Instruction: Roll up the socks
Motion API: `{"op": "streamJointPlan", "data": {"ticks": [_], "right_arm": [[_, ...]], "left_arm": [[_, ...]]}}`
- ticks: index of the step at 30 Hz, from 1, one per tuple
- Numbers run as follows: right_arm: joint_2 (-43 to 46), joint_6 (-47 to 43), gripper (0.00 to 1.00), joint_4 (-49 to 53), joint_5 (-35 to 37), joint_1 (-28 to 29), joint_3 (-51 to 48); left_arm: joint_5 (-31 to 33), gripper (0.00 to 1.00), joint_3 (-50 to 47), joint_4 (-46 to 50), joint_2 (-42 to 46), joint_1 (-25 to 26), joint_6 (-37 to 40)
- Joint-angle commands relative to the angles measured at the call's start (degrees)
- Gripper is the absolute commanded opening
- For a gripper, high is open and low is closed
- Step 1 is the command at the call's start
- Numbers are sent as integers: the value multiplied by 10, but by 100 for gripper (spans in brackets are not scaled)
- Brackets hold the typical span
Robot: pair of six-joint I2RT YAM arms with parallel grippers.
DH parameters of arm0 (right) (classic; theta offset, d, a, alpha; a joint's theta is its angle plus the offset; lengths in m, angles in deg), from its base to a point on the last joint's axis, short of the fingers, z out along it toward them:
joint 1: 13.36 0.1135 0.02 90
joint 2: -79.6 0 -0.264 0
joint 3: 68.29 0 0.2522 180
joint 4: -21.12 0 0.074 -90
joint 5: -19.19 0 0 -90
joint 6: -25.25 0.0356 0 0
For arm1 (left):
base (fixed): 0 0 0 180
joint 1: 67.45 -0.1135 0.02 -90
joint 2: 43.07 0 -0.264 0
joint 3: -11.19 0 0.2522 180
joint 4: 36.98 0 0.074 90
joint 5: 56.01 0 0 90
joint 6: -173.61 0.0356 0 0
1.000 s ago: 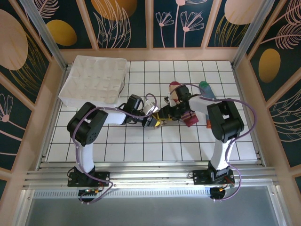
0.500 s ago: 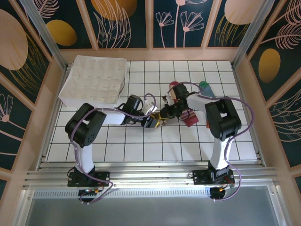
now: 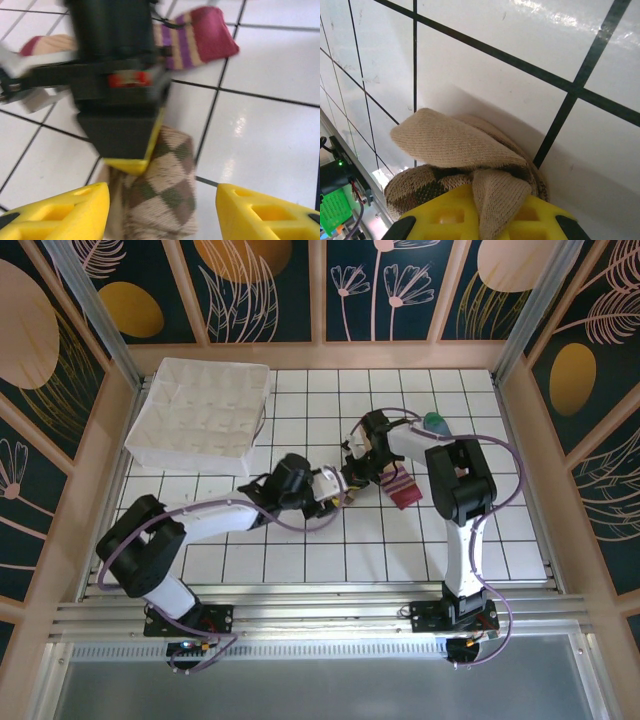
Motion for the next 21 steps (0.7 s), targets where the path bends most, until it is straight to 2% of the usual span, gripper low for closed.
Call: {"op": "streamJointPlan", "data": {"ticks": [1, 9, 13, 15, 17, 18, 19, 21], "right_arm": [[-50, -18, 0, 78, 55, 5, -1], [-62, -28, 0, 107, 54, 5, 15], [-66, -31, 0, 117, 46, 5, 20], [-68, -31, 0, 123, 41, 4, 23], [-69, -30, 1, 134, 34, 1, 30], [-65, -27, 3, 134, 30, -1, 31], [-59, -22, 7, 131, 24, -6, 31], [-39, -6, 20, 116, 6, -22, 27]], "left_arm": [[96, 60, 1, -11, -31, 22, 57], [123, 62, 23, -36, -101, 35, 80], [127, 56, 40, -21, -136, 36, 84], [131, 44, 47, -7, -148, 36, 81], [124, 23, 53, 13, -152, 36, 72], [119, 16, 53, 19, -150, 36, 66], [111, 9, 51, 26, -148, 36, 57], [94, 2, 48, 37, -144, 35, 30]]}}
